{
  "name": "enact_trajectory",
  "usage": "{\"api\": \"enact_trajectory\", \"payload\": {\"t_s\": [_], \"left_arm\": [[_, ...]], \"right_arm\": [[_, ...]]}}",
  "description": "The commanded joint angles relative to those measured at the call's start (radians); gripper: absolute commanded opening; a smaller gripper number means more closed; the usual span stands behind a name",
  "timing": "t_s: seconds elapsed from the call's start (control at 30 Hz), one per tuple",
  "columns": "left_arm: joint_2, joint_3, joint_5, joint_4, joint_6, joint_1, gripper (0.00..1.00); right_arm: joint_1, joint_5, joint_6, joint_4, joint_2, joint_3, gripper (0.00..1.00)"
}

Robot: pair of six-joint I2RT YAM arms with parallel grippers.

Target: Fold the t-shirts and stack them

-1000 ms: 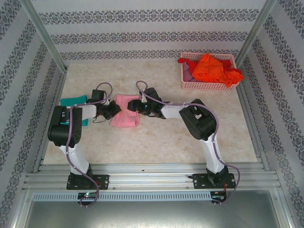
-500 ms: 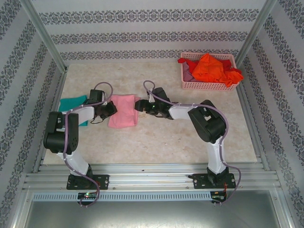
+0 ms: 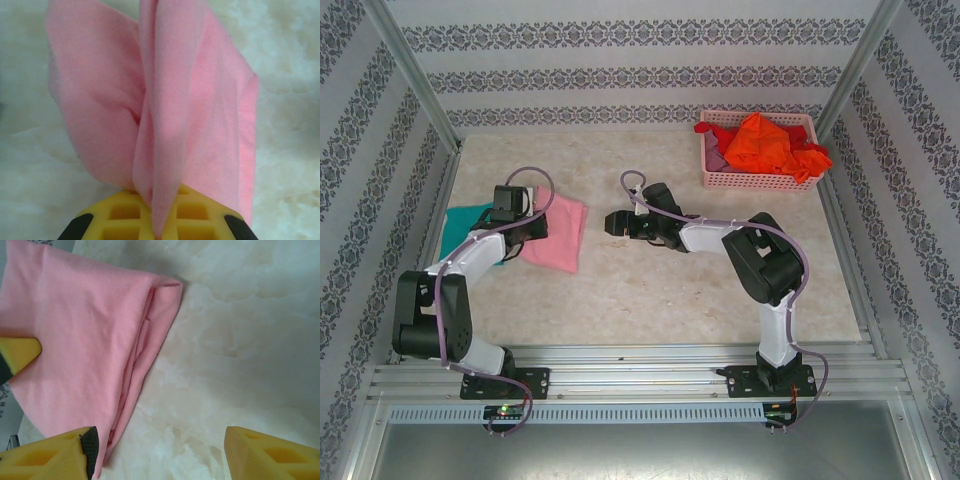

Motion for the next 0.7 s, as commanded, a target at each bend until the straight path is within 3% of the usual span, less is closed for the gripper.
{"api": "enact_trajectory", "payload": {"t_s": [0.0,0.37,0.67], "left_arm": [[-0.038,0.035,-0.103,-0.098,0.121,0.025,0.00],[-0.071,0.094,-0.183,-0.157,0.244,0.174,0.00],[-0.083,0.194,-0.199,-0.183,0.339,0.226,0.00]], "right_arm": [[0.010,-0.037,-0.050,0.003,-0.019,0.039,0.67],[-0.001,-0.081,-0.049,0.002,0.000,0.058,0.68],[-0.011,-0.074,-0.040,0.015,0.001,0.046,0.68]]}}
